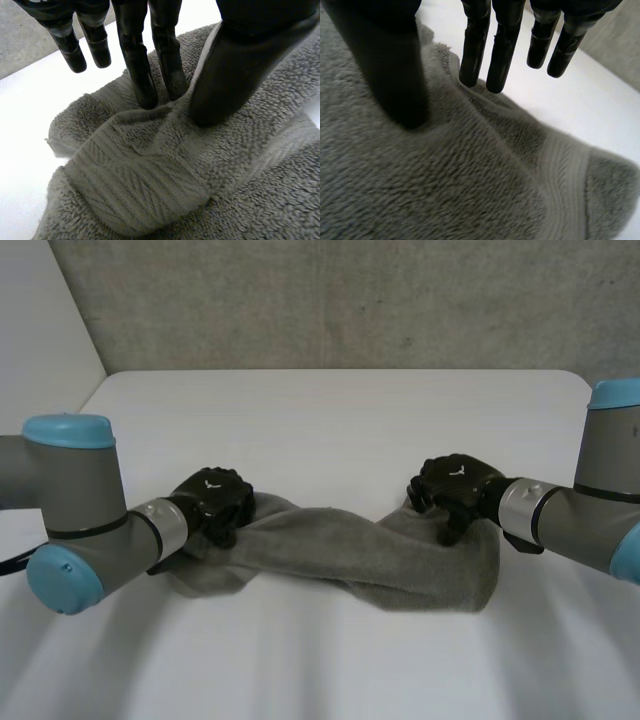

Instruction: Fold the towel.

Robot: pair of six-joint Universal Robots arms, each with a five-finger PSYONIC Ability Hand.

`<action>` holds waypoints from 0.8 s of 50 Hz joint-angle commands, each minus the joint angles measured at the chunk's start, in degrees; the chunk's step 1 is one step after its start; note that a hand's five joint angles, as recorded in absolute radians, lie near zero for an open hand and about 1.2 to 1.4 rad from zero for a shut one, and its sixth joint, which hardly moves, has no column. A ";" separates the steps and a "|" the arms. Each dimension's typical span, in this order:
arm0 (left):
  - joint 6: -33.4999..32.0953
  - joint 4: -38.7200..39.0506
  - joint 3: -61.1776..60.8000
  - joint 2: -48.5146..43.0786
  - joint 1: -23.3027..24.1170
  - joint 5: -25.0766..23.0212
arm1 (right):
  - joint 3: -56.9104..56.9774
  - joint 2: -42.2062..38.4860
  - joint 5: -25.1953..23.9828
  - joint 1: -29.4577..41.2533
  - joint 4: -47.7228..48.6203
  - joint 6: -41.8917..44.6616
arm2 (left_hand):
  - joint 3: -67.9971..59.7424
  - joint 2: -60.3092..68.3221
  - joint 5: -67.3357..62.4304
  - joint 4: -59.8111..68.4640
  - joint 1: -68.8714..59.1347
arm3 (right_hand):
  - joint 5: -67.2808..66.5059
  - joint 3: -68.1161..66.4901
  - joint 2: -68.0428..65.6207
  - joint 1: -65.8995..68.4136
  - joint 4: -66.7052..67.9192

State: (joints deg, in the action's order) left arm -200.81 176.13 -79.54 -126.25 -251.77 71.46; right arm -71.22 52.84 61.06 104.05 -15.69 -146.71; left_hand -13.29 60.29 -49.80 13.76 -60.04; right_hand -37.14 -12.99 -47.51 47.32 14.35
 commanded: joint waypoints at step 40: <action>-0.20 -2.81 -17.85 19.64 0.93 -3.87 | -7.96 17.29 -11.75 -11.77 -13.93 6.79 | 3.29 14.35 -14.84 -3.76 -14.60 | 29.99 2.99 30.36 -30.17 -4.35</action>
State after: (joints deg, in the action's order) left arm -200.99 173.41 -97.04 -107.55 -250.79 67.47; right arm -82.89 70.50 49.36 91.71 -31.36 -135.75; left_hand -13.29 73.13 -63.30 13.76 -70.69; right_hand -8.55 -12.99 -21.19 21.77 14.35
